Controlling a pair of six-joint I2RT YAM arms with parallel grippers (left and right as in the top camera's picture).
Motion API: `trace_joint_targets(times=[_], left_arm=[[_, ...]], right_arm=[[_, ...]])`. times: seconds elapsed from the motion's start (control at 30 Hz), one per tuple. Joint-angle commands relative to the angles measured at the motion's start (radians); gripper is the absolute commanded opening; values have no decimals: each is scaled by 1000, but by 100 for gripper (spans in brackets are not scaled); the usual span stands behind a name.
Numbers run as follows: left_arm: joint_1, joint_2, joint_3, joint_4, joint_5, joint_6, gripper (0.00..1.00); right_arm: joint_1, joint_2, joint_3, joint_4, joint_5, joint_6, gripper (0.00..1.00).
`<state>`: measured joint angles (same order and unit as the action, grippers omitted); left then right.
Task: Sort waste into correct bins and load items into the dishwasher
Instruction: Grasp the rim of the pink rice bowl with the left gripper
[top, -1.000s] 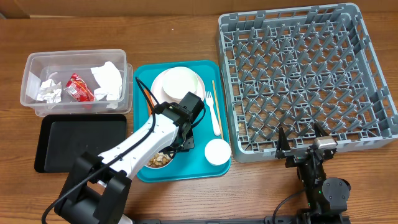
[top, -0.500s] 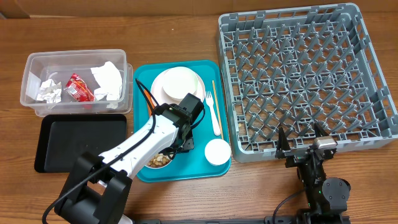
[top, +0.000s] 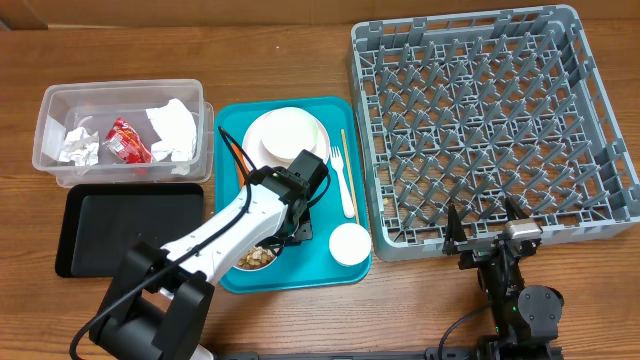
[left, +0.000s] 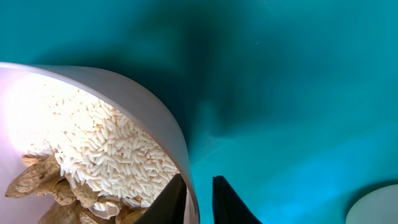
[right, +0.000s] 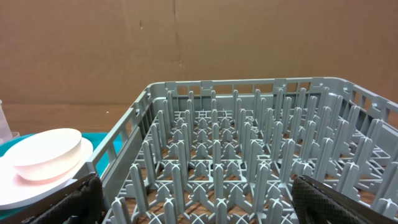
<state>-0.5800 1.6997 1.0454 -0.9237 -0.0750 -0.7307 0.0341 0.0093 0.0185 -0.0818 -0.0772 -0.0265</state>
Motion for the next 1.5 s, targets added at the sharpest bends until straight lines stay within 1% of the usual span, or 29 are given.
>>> trace_joint_targets(times=[0.0, 0.17, 0.3, 0.37, 0.4, 0.43, 0.7, 0.83, 1.03, 1.13, 1.33, 1.47], left_arm=[[3, 13, -11, 0, 10, -10, 14], [4, 13, -11, -7, 16, -10, 15], [4, 13, -7, -14, 17, -10, 13], [4, 13, -2, -22, 16, -10, 10], [4, 13, -1, -23, 17, -10, 6], [4, 13, -1, -23, 17, -10, 4], [4, 13, 4, -23, 23, -6, 4], [4, 13, 29, -66, 18, 44, 4], [5, 13, 97, -159, -43, 92, 4], [5, 13, 122, -165, -43, 150, 4], [5, 13, 137, -165, -37, 163, 4], [5, -11, 143, -165, -37, 205, 4]], right_arm=[[-3, -5, -11, 5, 6, -4, 100], [-3, -5, -11, 5, 6, -4, 100], [-3, -5, -11, 5, 6, -4, 100], [-3, -5, -11, 5, 6, -4, 100], [-3, -5, -11, 5, 6, -4, 100], [-3, -5, -11, 5, 6, -4, 100], [-3, -5, -11, 5, 6, -4, 100], [-3, -5, -11, 5, 6, -4, 100], [-3, -5, -11, 5, 6, -4, 100], [-3, -5, -11, 5, 6, -4, 100], [-3, -5, -11, 5, 6, -4, 100], [-3, -5, -11, 5, 6, -4, 100]])
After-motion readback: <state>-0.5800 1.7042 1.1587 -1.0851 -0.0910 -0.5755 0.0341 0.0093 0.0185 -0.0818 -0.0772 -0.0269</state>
